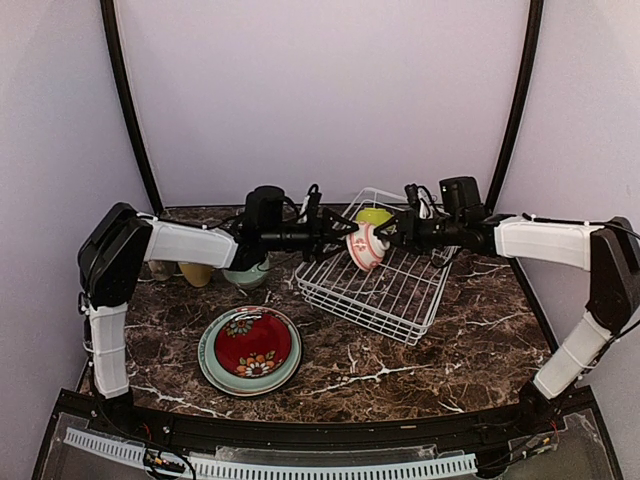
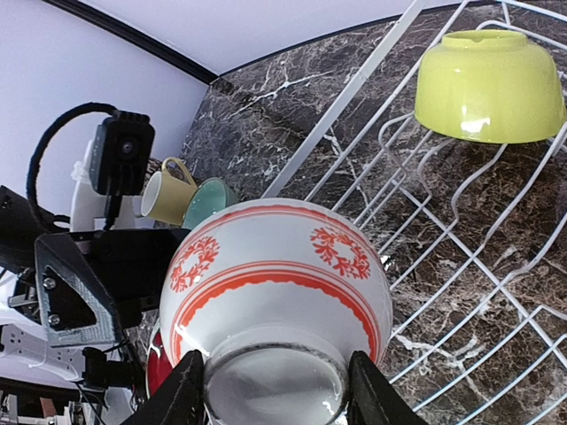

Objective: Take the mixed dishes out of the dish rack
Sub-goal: Pass from the right arm to the left

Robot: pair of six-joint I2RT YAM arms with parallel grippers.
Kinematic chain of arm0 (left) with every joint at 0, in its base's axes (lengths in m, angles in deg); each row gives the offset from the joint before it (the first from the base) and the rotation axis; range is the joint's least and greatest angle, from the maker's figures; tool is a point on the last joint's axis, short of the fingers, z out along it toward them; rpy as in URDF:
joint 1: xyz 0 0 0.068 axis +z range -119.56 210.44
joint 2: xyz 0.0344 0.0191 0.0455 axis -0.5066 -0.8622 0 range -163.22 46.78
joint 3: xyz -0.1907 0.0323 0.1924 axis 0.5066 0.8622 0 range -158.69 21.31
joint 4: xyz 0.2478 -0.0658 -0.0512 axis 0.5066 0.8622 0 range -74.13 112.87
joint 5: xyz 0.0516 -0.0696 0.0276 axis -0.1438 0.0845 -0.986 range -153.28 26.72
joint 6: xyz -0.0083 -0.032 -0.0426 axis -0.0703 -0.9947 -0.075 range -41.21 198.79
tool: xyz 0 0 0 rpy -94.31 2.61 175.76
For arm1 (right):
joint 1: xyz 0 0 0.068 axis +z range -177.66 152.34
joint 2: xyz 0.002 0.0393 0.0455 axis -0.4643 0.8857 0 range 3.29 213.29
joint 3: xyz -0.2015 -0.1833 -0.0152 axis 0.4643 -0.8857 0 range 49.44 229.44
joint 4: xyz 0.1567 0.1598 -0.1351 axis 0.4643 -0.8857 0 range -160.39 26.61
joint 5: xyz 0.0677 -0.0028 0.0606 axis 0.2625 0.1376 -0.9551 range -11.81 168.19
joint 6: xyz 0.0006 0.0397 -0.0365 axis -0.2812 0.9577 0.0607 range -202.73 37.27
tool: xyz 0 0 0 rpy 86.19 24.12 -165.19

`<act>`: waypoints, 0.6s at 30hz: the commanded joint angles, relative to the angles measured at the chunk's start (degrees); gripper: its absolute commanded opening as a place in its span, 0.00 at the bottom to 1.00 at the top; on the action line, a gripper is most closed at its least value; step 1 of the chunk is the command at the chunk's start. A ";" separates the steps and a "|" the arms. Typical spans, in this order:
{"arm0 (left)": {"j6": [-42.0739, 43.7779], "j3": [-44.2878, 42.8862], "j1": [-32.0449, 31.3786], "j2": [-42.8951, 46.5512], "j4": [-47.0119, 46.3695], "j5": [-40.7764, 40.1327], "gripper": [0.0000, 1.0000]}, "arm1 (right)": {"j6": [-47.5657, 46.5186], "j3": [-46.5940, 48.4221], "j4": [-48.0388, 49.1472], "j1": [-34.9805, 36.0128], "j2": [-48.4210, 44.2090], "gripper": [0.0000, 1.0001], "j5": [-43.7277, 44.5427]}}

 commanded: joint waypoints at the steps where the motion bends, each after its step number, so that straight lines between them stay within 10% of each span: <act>1: -6.04 -0.51 -1.27 -2.10 -9.61 2.35 0.70 | 1.65 -0.35 7.42 -0.31 -1.79 0.35 -4.35; 18: -18.20 0.23 -3.22 -7.01 -32.31 4.27 0.06 | 2.92 -4.15 10.80 -0.40 -2.76 0.34 -8.02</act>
